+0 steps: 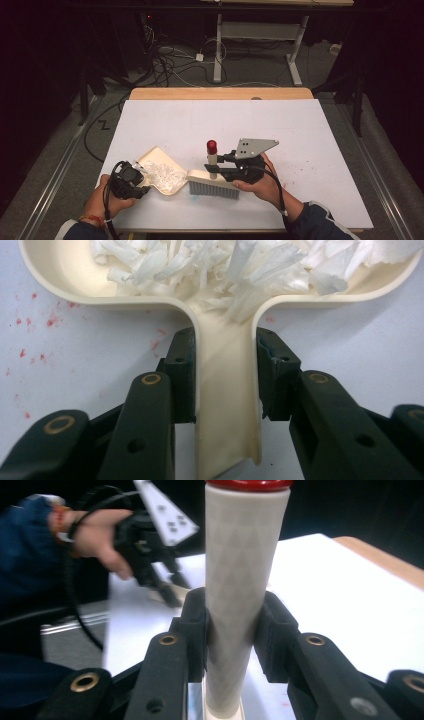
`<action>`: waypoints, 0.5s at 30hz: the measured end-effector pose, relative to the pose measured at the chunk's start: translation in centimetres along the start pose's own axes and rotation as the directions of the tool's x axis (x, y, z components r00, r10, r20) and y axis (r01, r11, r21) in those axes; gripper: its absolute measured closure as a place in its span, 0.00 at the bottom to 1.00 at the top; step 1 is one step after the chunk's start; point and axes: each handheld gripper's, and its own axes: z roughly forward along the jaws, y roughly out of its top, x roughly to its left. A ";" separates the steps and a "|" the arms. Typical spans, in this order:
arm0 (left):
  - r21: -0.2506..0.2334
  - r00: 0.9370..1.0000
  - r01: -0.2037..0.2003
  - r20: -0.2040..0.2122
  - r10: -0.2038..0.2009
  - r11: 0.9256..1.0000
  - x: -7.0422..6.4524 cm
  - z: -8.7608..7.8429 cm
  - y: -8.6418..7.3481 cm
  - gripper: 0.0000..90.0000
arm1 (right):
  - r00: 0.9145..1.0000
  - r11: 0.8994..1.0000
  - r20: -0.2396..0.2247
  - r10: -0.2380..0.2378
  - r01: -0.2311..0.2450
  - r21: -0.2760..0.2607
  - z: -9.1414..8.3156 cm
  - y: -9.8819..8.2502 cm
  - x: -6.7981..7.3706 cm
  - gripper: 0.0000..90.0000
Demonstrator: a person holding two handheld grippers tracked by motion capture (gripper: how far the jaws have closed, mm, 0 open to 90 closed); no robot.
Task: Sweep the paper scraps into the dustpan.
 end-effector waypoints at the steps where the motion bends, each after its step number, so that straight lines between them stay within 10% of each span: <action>1: 0.001 1.000 -0.002 -0.001 0.002 1.000 0.0 0.0 0.0 0.70 | 0.999 1.000 0.040 -0.006 0.006 0.001 0.2 0.1 -0.7 0.78; 9: 0.000 1.000 -0.007 -0.001 0.007 1.000 0.0 0.0 0.0 0.70 | 0.993 1.000 0.117 0.006 -0.003 -0.029 -0.3 0.5 -2.2 0.78; 15: 0.004 1.000 -0.008 -0.001 0.008 1.000 -0.1 0.0 0.0 0.70 | 0.999 0.998 0.044 -0.021 0.024 -0.054 -1.7 1.5 -0.2 0.78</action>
